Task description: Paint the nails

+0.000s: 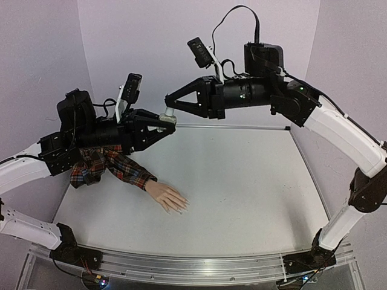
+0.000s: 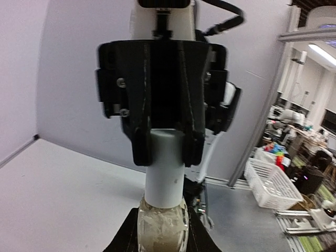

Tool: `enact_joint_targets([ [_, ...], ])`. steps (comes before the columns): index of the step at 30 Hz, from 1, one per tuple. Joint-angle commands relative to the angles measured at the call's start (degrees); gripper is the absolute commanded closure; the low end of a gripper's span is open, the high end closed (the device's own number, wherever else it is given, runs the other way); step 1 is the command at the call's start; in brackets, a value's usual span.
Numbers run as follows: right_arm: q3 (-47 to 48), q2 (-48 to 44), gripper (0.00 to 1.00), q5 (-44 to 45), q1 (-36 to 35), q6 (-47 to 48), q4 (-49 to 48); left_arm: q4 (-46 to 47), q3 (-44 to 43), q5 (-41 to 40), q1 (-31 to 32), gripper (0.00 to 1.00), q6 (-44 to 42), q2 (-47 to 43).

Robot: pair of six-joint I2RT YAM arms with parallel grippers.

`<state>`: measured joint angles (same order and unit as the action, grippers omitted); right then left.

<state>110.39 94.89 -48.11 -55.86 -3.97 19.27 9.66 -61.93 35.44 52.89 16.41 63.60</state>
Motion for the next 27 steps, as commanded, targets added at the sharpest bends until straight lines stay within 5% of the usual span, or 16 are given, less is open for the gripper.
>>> enact_joint_targets([
  [1,-4.08,-0.03,1.0,23.73,-4.88,-7.03,2.63,0.19,-3.32,-26.88,-0.84,1.0,-7.73,-2.01],
  [8,-3.3,2.35,1.0,62.2,-10.69,-25.13,8.24,2.66,-4.09,-49.26,-0.83,1.0,-22.2,5.32],
  [13,7.71,10.03,1.0,70.86,-12.43,-26.18,16.98,9.88,-3.3,-52.58,-0.85,1.0,-26.25,11.75],
  [20,9.5,10.12,1.0,72.26,-12.46,-25.09,17.38,15.43,-0.64,-47.28,-0.73,1.0,-21.91,12.97],
  [27,8.47,4.18,0.52,69.56,-11.99,-20.08,17.38,10.64,1.22,-36.32,-0.73,1.0,-16.71,10.03],
])
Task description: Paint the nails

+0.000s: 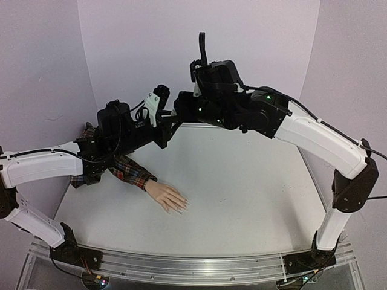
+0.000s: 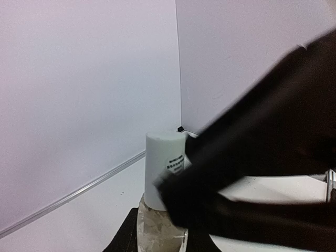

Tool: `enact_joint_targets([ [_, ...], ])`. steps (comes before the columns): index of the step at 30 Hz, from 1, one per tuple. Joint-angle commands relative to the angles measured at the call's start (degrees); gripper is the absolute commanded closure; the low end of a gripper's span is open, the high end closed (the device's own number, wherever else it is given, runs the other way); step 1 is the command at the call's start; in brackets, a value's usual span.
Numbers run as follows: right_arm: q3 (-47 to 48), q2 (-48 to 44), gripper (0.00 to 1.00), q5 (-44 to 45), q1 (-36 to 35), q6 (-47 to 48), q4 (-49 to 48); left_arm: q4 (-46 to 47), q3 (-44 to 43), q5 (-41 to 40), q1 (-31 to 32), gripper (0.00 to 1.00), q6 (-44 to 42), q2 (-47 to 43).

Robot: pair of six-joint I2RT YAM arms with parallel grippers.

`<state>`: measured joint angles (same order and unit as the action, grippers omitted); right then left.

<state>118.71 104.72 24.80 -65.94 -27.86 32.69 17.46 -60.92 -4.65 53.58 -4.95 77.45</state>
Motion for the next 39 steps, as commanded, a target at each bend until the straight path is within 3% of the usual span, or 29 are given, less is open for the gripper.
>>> enact_joint_targets([
  [1,-0.32,-7.08,0.45,-4.48,-1.55,5.04,3.96,1.5,0.5,5.66,-1.43,1.0,6.03,-4.58],
  [5,-3.63,-13.31,0.25,-13.4,0.57,11.13,3.8,-3.63,1.36,11.48,-1.53,1.0,9.55,-8.41],
  [7,-6.17,-16.23,0.18,-22.39,2.55,15.32,3.42,-6.12,1.06,15.75,-1.54,1.0,10.98,-10.32],
  [12,-10.91,-19.75,0.15,-50.08,9.27,22.08,1.27,-7.21,-0.22,33.77,-1.54,1.0,16.18,-12.96],
  [16,-10.94,-19.02,0.16,-66.1,10.46,28.48,-0.1,-4.66,-2.57,46.98,-1.5,1.0,20.98,-11.91],
  [20,-7.06,-15.43,0.22,-76.29,10.79,29.67,-0.41,-2.01,-4.72,54.78,-1.52,1.0,24.04,-10.28],
  [26,-4.44,-11.69,0.35,-84.08,11.0,28.35,-2.41,-1.61,-7.12,58.16,-1.45,1.0,24.63,-8.13],
  [32,-1.96,-9.45,0.55,-86.56,10.97,24.01,-4.26,-3.62,-9.44,58.93,-1.47,1.0,23.22,-5.78],
  [39,-3.86,-10.76,0.69,-83.38,10.97,24.12,-4.38,-5.43,-10.97,58.88,-1.51,1.0,21.9,-5.49],
])
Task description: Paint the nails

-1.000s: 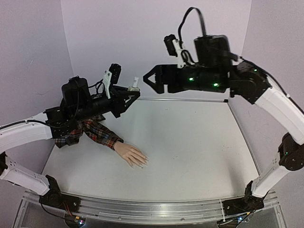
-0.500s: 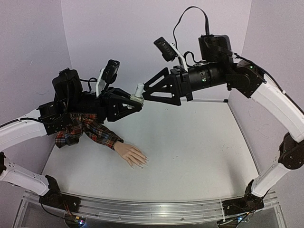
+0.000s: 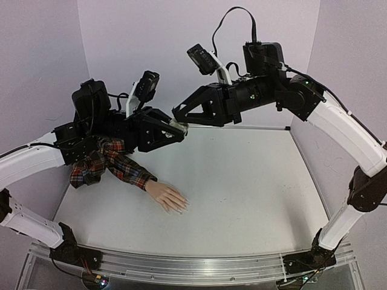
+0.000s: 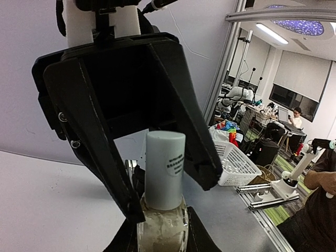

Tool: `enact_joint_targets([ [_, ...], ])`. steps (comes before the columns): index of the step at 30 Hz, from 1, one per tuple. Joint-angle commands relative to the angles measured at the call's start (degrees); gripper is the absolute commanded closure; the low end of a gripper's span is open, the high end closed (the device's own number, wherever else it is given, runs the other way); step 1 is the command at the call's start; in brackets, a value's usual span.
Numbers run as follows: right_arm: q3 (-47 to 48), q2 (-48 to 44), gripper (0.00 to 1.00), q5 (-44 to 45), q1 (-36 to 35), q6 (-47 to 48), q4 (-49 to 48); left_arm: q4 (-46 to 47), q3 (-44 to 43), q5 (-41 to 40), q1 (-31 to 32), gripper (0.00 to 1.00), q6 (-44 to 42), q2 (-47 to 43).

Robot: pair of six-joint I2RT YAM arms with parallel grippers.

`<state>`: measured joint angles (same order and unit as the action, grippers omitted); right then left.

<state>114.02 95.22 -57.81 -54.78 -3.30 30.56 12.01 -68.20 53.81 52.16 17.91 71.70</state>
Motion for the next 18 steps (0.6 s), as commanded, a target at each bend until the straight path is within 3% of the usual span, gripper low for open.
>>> enact_joint_targets([
  [1,0.76,-1.26,0.7,-0.98,-0.2,-0.45,-2.18,-0.42,-4.02,0.52,-0.1,1.0,-1.08,0.42],
  [3,0.38,-1.46,0.74,-1.19,-0.12,-0.18,-1.98,-1.39,-4.74,1.2,-0.12,1.0,-1.29,0.83],
  [8,-0.97,-2.36,0.98,-0.54,0.05,0.45,-1.82,-4.19,-6.3,0.13,-0.11,1.0,-2.29,1.45],
  [10,-1.76,-2.69,1.0,0.05,0.04,0.63,-1.82,-5.28,-6.71,-2.85,-0.09,1.0,-3.31,1.11],
  [15,-4.49,-3.55,1.0,7.73,-0.01,-0.37,-1.91,-9.14,-7.05,-16.98,-0.16,1.0,-7.76,-0.93],
  [18,-4.83,-3.46,1.0,23.1,-0.36,-4.31,-1.84,-11.62,-8.44,-31.07,-0.12,1.0,-11.74,-0.95],
])
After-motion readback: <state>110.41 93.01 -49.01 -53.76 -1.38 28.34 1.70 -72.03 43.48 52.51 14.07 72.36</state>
